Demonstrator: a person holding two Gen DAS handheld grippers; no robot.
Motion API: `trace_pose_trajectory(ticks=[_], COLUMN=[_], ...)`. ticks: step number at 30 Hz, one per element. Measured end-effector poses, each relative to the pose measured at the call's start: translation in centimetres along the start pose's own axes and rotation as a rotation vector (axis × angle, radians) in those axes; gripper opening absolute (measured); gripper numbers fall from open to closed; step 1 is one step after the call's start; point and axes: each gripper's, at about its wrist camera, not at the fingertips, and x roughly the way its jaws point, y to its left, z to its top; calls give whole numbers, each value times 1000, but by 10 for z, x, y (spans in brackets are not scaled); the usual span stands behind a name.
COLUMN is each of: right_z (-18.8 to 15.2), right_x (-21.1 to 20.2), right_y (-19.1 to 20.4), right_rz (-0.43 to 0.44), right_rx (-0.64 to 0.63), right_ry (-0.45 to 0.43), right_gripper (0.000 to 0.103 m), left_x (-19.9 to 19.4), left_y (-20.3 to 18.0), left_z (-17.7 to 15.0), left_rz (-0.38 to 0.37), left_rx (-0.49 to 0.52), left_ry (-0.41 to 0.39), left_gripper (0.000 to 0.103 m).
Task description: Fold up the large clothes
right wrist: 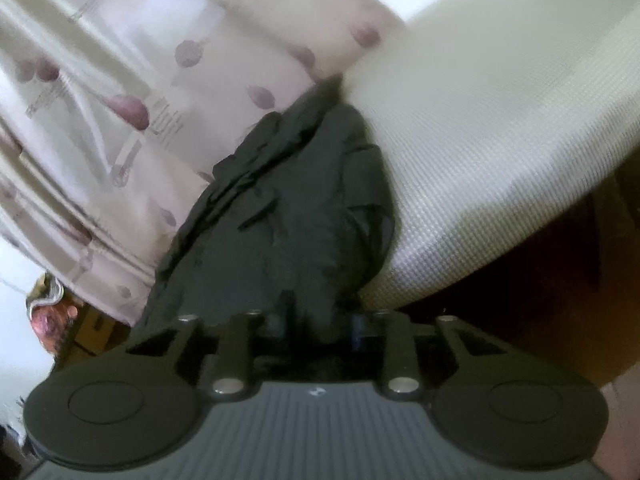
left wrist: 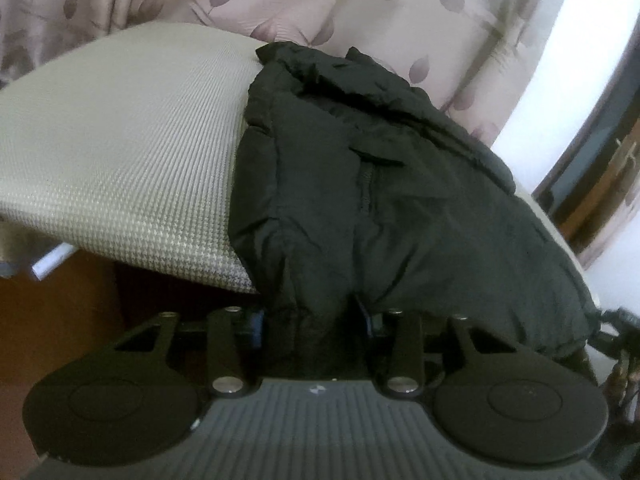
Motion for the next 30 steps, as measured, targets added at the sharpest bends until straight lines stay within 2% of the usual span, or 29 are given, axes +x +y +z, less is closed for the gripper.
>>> trace_pose_trajectory(ticks=[1, 2, 4, 6, 7, 8, 11, 13, 16, 24, 30], right_z=[-1, -2, -3, -3, -2, -1, 2, 2, 4, 19, 29], right_x=[0, 1, 4, 7, 10, 12, 14, 13, 6, -11, -11], right_y=[-1, -1, 1, 7, 10, 10, 12, 15, 19, 34, 39], right_rz=[6, 19, 35, 26, 10, 3, -1, 3, 50, 207, 225], right_rx=[8, 16, 21, -24, -47, -55, -63, -75, -54, 26, 27], right_ry=[-4, -8, -4, 9, 18, 29, 38, 35, 13, -61, -72], right_gripper=[55, 56, 56, 51, 38, 30, 23, 21, 19, 19, 18], left_x=[1, 1, 2, 5, 5, 4, 1, -3, -10, -36, -42], left_y=[-2, -3, -2, 0, 1, 2, -2, -6, -11, -19, -39], left_z=[0, 1, 0, 1, 0, 0, 0, 1, 3, 15, 27], left_rz=[5, 7, 3, -1, -3, -7, 2, 10, 27, -3, -16], left_rx=[10, 15, 13, 3, -5, -11, 1, 8, 10, -48, -5], left_ry=[1, 3, 1, -1, -1, -7, -21, -37, -59, -167, -232], left_gripper=[49, 52, 56, 55, 51, 47, 34, 24, 20, 17, 16])
